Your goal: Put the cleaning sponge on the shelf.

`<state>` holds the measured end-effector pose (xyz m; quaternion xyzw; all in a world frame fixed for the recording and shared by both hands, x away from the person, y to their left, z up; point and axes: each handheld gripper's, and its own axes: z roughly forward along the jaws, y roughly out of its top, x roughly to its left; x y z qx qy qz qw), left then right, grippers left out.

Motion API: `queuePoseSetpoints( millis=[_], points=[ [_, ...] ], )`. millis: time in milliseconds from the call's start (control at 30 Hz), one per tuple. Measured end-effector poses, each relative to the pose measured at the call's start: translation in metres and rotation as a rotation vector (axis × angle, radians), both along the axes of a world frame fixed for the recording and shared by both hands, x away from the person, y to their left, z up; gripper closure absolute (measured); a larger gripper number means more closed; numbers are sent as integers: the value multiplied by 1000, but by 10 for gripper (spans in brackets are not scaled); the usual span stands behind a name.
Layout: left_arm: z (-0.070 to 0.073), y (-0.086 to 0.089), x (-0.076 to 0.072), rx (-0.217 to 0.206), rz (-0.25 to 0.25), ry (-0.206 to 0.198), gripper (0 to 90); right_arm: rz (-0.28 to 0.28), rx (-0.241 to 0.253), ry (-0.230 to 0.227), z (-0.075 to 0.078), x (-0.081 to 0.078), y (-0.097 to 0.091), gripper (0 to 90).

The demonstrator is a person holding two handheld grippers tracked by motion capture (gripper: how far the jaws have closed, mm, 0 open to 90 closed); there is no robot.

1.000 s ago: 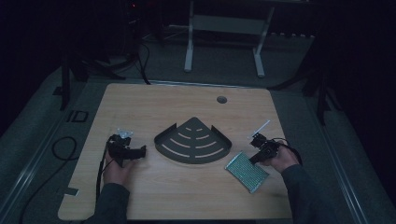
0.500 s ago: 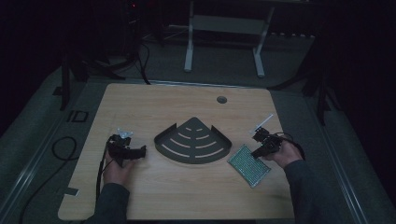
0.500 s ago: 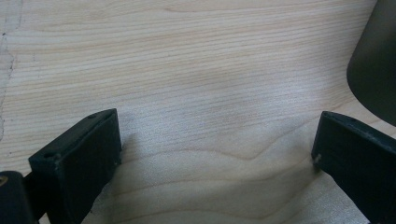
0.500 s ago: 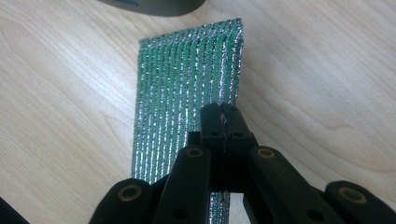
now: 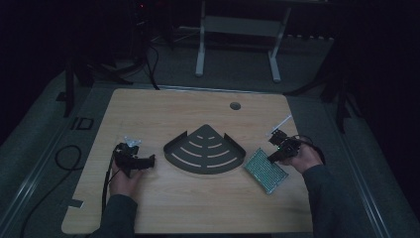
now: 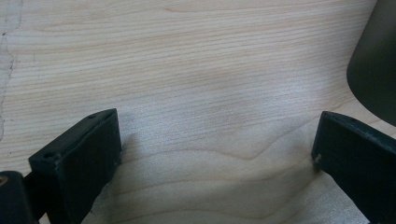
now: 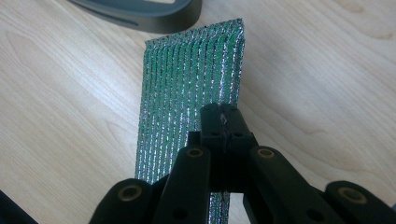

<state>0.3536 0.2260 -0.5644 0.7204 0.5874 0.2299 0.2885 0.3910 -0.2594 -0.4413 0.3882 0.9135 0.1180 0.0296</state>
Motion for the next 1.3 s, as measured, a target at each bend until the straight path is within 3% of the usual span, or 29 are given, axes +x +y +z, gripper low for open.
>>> queuePoseSetpoints(
  millis=[1300],
  points=[
    [0,0,0,-2,0,-1,17,10,-42,-67,57,22,13,898]
  ],
)
